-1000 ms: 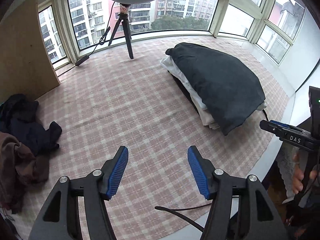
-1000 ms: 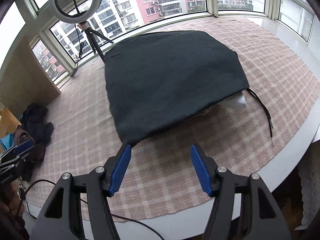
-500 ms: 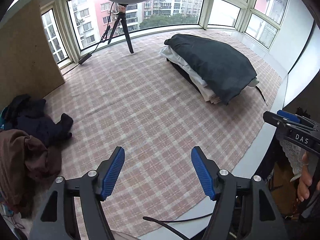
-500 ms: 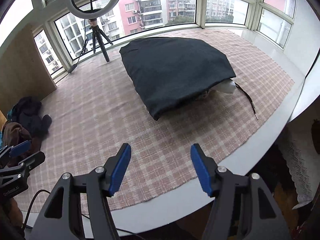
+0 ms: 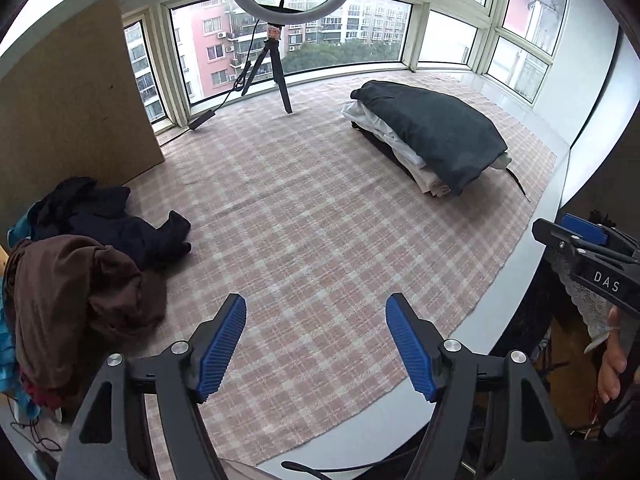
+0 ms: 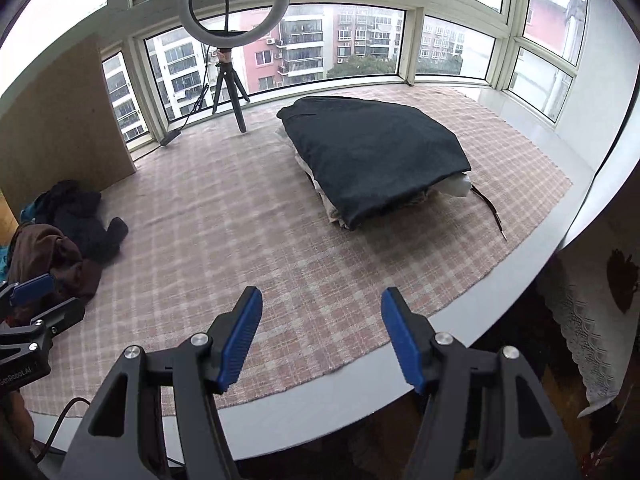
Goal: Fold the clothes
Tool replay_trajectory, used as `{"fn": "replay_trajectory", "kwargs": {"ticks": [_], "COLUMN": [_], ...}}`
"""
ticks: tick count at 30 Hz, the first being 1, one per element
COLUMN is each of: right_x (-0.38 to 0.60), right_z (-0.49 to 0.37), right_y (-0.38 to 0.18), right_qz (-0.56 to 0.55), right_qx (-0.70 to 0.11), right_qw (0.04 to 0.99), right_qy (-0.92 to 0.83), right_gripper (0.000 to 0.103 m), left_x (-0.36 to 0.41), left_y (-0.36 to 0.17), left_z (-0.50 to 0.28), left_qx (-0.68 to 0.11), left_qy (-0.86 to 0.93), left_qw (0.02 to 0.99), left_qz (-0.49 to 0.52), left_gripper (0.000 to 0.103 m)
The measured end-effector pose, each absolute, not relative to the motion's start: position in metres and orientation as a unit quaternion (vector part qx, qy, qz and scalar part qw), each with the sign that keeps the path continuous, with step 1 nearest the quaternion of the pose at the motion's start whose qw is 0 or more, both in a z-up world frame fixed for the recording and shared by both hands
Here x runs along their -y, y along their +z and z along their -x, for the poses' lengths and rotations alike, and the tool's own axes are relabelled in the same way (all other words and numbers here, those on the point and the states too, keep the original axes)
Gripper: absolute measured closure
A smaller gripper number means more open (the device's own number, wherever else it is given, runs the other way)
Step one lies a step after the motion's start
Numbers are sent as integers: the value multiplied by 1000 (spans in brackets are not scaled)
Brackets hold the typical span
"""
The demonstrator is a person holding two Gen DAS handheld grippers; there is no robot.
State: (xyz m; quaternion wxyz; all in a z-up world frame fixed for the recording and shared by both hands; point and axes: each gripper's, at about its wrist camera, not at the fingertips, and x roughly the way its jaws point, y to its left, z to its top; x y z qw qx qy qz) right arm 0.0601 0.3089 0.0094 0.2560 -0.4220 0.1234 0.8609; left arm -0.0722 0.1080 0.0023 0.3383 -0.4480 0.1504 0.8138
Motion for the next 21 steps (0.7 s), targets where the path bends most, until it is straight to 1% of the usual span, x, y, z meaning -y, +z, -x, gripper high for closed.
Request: {"fn": "replay_trajectory", "kwargs": {"ticks": [8,13,21], "right_x": [-291,-288,-288], "right_z": [-59,-56,-52], "right_y": [13,13,12], "right_qz": [420,421,423], "right_qx": [-111,-105,-114], "right_qw": [250,250,243], "right_qy": [865,866,865], "right_gripper": [42,42,42], "left_x": [-96,-94,-94], "left_y": [5,8,13], "left_z": [67,67,67], "left_qx": [-144,-144,-143], "left_qy": [815,818,820], "left_qw": [345,344,359], "left_qz": [443,439,422], "left_gripper": [32,30,28]}}
